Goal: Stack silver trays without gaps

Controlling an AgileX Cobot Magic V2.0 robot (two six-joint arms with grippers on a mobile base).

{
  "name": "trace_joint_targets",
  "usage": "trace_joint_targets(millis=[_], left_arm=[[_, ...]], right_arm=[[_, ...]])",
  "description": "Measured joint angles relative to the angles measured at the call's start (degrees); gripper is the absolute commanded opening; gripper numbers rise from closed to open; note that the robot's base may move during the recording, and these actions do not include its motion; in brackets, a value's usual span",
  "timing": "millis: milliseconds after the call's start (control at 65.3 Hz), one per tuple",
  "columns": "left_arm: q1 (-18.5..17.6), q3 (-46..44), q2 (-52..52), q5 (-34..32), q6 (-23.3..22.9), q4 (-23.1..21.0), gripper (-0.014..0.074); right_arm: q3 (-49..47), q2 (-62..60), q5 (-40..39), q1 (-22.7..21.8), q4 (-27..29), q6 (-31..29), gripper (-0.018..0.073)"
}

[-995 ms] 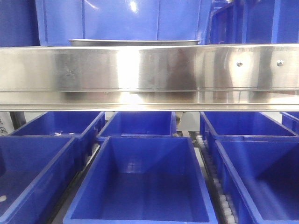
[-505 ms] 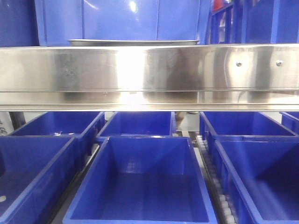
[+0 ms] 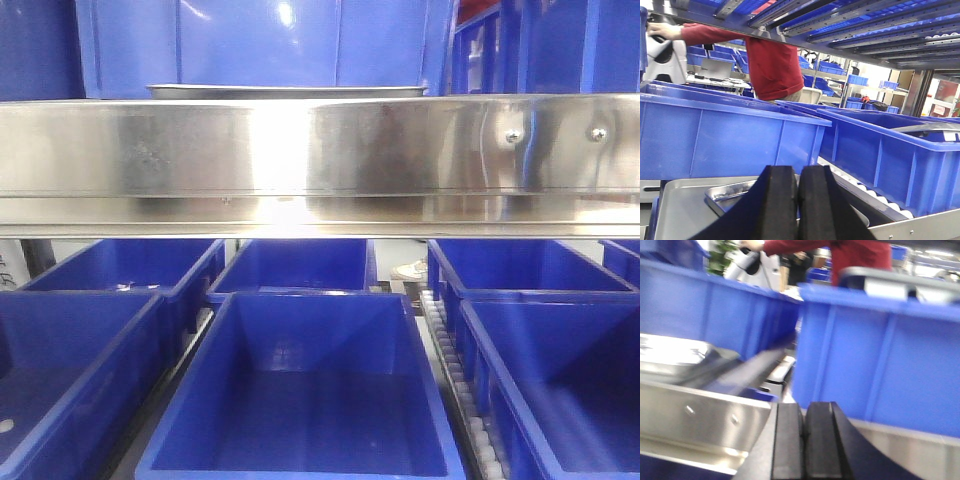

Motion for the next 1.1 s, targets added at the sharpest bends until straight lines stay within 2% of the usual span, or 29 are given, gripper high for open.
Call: trace_joint_targets(millis=[245,444,1102], left_arm=[[0.0,0.0,0.0,-0.1,0.0,0.0,0.0004],[0.0,0.0,0.0,-0.1,0.1,0.0,0.0004],[0.0,0.0,0.0,-0.1,0.1,0.0,0.0004]], right_arm=[[7.0,-5.8,0.0,-3.8,0.0,0.6,-0.0079],[10.5,-5.8,-1.3,-3.9,0.4,3.8,-0.0079],[10.7,-5.9,-1.6,-3.9,0.4,4.2,-0.0079]])
